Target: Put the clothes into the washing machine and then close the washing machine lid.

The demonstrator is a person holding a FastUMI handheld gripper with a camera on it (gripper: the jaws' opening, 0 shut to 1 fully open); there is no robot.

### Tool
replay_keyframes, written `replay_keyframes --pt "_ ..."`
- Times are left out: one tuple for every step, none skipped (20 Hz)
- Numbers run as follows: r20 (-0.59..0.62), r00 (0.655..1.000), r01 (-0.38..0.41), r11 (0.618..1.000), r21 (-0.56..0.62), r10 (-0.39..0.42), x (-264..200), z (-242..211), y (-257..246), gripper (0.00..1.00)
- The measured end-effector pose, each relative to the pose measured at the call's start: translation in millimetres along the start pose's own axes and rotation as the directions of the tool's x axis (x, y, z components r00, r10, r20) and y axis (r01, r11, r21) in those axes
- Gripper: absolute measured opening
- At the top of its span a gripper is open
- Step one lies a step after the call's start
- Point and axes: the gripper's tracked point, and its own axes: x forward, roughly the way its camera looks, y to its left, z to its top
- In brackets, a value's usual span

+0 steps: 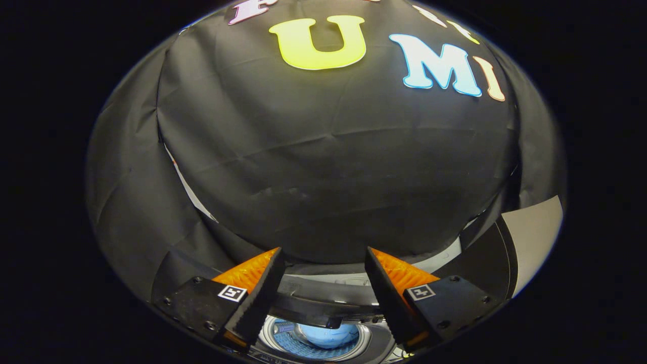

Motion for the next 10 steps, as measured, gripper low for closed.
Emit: replay_keyframes --pt "-0.001 1.000 0.000 1.000 0.001 0.000 -2.5 -1.3 0.6 0.99" --pt "0.000 1.000 -0.001 1.000 0.000 0.001 -4.8 -3.9 2.7 0.99" --pt "0.000 1.000 -0.002 1.000 -0.001 0.002 -7.3 -5.2 3.5 0.99" --pt "-0.001 1.000 -0.004 1.000 -0.003 0.004 -9.5 -8.5 4.5 0.99" --pt "0.001 1.000 -0.004 1.000 -0.003 0.004 -12.3 -10.3 5.2 0.99" --pt "0.000 1.000 -0.003 1.000 -0.005 0.003 -14.8 -13.0 5.4 0.99" --pt "0.003 1.000 -0.001 1.000 -0.003 0.001 -17.2 -14.4 6.1 0.99" --pt "0.008 1.000 0.000 1.000 -0.005 0.000 -20.9 -17.6 6.7 0.99" --pt "0.015 1.000 0.002 1.000 -0.005 -0.002 -24.0 -19.9 7.7 0.99" --pt "0.024 1.000 0.003 1.000 -0.007 -0.003 -27.2 -22.2 8.4 0.99"
